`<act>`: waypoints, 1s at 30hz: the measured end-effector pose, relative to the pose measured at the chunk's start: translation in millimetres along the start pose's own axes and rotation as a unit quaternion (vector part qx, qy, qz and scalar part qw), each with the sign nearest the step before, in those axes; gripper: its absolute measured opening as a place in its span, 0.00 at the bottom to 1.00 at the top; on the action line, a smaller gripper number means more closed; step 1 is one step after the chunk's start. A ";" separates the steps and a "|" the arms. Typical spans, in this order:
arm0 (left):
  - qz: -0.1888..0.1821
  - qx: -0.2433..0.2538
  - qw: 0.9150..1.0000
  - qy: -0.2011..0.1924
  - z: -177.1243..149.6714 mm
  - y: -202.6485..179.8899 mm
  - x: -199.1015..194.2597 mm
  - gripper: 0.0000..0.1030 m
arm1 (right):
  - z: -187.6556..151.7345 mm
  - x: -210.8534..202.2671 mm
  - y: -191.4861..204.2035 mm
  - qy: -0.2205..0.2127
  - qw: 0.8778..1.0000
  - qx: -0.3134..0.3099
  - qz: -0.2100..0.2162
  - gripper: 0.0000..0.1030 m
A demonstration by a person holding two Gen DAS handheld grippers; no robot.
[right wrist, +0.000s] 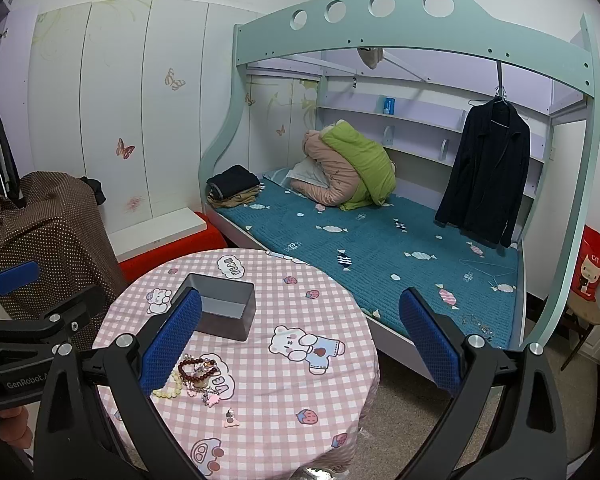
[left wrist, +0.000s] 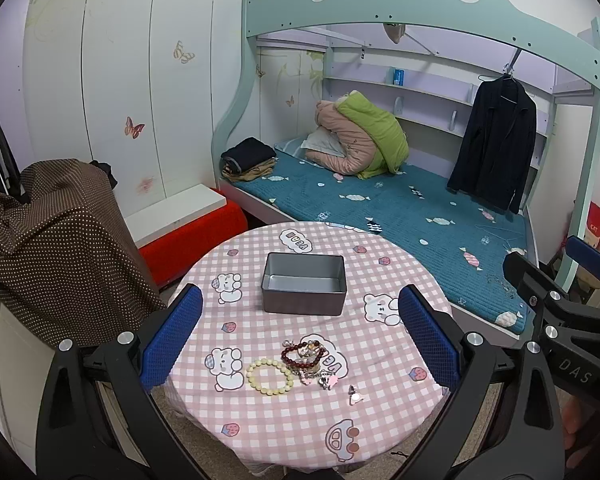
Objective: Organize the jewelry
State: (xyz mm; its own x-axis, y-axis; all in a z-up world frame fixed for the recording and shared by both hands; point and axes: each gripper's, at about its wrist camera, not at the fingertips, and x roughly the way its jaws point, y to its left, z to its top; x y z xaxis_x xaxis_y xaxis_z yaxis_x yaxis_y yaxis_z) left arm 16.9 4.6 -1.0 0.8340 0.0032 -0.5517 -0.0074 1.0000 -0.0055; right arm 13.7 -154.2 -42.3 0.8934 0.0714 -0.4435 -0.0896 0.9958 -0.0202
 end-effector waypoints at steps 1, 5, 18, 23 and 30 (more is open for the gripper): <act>0.000 0.000 1.000 0.000 0.4 0.0 0.0 0.95 | 0.1 0.0 0.0 0.000 1.000 0.000 0.000 0.92; 0.000 0.000 1.000 0.001 0.8 -0.1 -0.2 0.95 | 0.7 0.1 -0.2 0.001 1.000 0.000 0.000 0.92; 0.000 0.000 1.000 -0.001 2.5 -3.6 -1.4 0.95 | -1.3 1.2 1.0 0.001 1.000 0.001 0.002 0.92; 0.001 0.001 1.000 -0.002 2.8 -5.1 -0.8 0.95 | -1.7 1.5 1.5 0.000 1.000 0.002 0.003 0.92; 0.001 0.001 1.000 -0.002 2.1 -4.2 -0.7 0.95 | -1.2 6.1 1.6 0.004 1.000 0.004 0.005 0.92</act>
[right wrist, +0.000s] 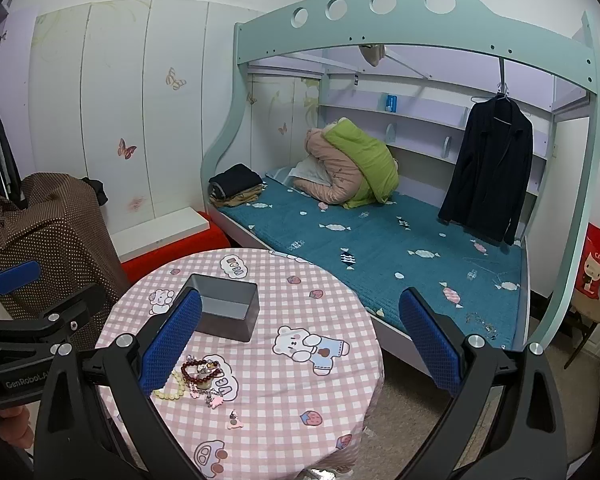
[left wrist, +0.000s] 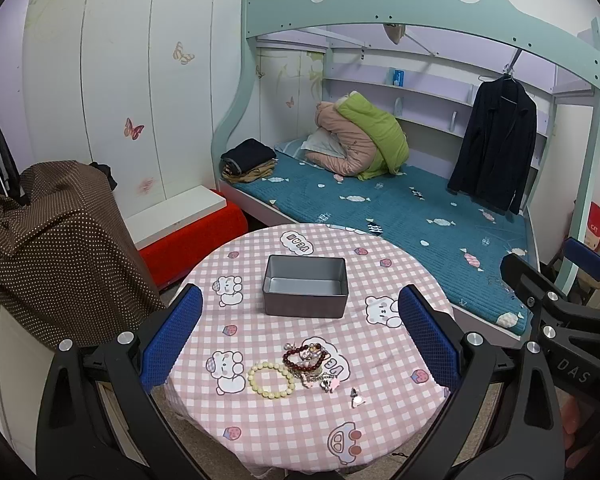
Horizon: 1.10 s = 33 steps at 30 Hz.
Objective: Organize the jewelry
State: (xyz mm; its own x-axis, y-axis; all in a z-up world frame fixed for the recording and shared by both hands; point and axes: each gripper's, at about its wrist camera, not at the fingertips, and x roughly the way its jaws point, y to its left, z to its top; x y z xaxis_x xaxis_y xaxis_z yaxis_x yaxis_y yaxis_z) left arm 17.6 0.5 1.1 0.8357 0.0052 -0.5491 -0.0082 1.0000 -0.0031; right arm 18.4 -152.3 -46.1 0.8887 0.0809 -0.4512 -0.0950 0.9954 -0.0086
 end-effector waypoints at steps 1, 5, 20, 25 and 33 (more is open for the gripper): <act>0.000 0.000 1.000 0.000 -0.3 0.5 0.2 0.95 | 0.7 0.6 -0.1 0.001 1.000 0.000 0.000 0.92; -0.001 0.000 1.000 0.001 -0.8 0.3 1.0 0.95 | 1.6 3.1 -0.1 0.005 1.000 0.002 0.002 0.92; -0.004 -0.022 0.999 0.040 -1.7 17.0 20.4 0.95 | 4.7 15.8 1.6 0.037 0.999 -0.005 0.023 0.92; -0.008 -0.032 0.997 0.068 -5.8 26.7 28.7 0.95 | 2.4 24.8 5.9 0.060 0.998 -0.009 0.033 0.92; -0.015 -0.053 0.989 0.138 -19.4 45.1 52.6 0.95 | -10.4 46.4 19.4 0.109 0.993 -0.022 0.048 0.92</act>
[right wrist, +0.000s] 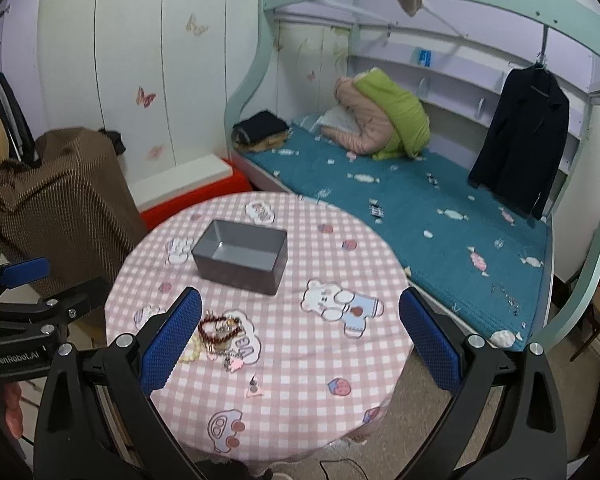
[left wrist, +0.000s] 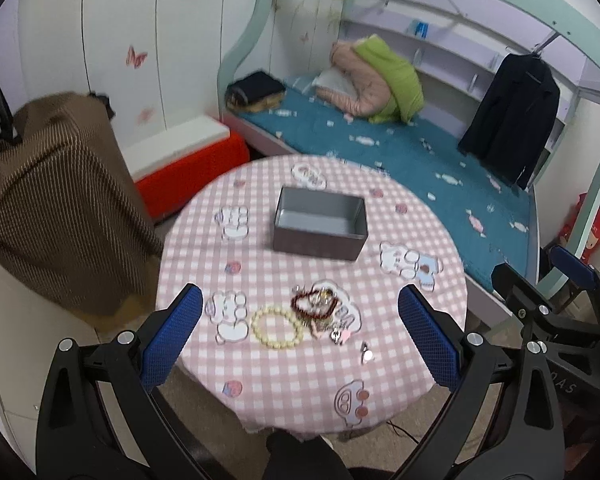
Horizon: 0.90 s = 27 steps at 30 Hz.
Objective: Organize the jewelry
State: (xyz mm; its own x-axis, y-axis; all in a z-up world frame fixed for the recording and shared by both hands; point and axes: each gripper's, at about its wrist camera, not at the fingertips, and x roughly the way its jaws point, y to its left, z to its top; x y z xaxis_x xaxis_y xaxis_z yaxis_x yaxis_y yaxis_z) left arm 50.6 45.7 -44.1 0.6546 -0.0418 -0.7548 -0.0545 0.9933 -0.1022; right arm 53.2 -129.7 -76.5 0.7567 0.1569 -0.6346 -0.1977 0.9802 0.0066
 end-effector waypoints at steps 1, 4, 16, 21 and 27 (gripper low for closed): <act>-0.001 -0.003 1.000 0.011 -1.1 3.2 4.8 0.95 | -1.7 3.6 0.9 0.006 1.000 -0.001 0.002 0.92; 0.006 -0.006 0.999 0.044 -5.8 11.6 21.1 0.95 | -9.2 14.6 3.4 0.031 0.999 -0.005 0.010 0.92; 0.028 -0.006 0.988 0.151 -34.7 42.9 106.0 0.95 | -37.6 87.6 15.6 0.122 0.991 0.010 0.053 0.92; 0.015 -0.037 0.979 0.198 -42.4 64.2 144.0 0.95 | -47.4 127.9 19.0 0.162 0.984 0.029 0.072 0.92; -0.005 -0.069 0.968 0.241 -49.0 80.3 186.0 0.71 | -50.6 174.7 26.7 0.214 0.970 0.059 0.101 0.62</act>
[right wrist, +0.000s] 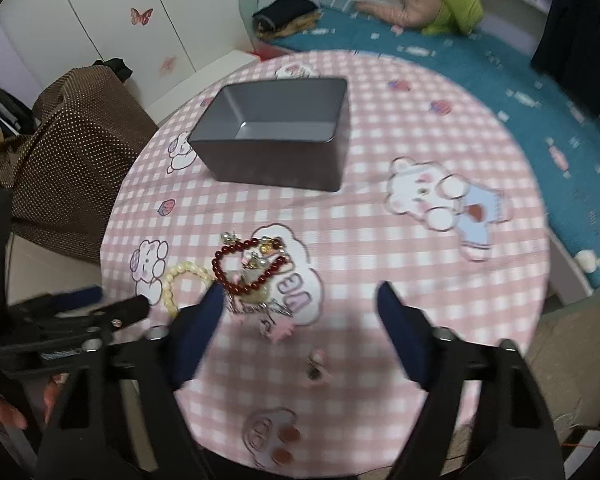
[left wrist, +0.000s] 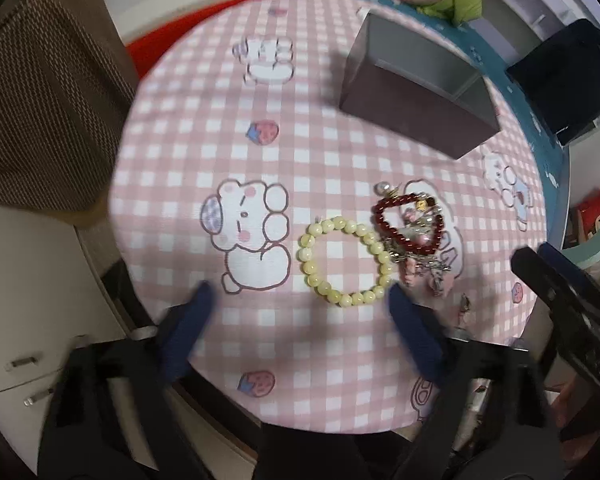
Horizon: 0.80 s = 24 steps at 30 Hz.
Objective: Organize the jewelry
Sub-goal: 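Grasp the yellow bead bracelet with the left gripper while the right gripper grasps the dark red bracelet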
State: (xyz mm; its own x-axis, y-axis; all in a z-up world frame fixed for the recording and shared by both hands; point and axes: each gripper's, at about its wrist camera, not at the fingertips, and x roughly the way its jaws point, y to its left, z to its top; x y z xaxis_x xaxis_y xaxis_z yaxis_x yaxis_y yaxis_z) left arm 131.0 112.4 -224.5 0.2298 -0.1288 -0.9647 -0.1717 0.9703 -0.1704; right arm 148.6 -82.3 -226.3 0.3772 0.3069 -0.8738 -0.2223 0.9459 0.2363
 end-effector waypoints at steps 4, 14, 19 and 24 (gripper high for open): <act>-0.012 -0.009 1.000 0.025 6.9 4.1 19.3 0.67 | 7.7 25.6 1.3 0.036 0.999 0.016 0.026 0.44; -0.025 -0.018 0.998 0.059 19.5 6.0 35.9 0.37 | 16.8 66.3 3.6 0.092 0.994 0.040 0.038 0.21; -0.031 -0.014 0.996 0.078 23.8 3.1 41.6 0.09 | 14.1 74.6 6.0 0.099 0.993 0.038 0.043 0.15; -0.035 -0.004 0.997 0.068 27.1 2.1 38.1 0.08 | 19.5 73.4 10.4 0.090 0.994 0.030 0.047 0.07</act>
State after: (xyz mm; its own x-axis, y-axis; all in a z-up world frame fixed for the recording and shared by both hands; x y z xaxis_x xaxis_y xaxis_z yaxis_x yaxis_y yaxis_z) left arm 165.4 115.1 -256.1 0.1101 -0.2229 -0.9686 -0.1667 0.9566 -0.2391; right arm 191.5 -47.9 -279.7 0.1897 0.3759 -0.9070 -0.1938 0.9200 0.3407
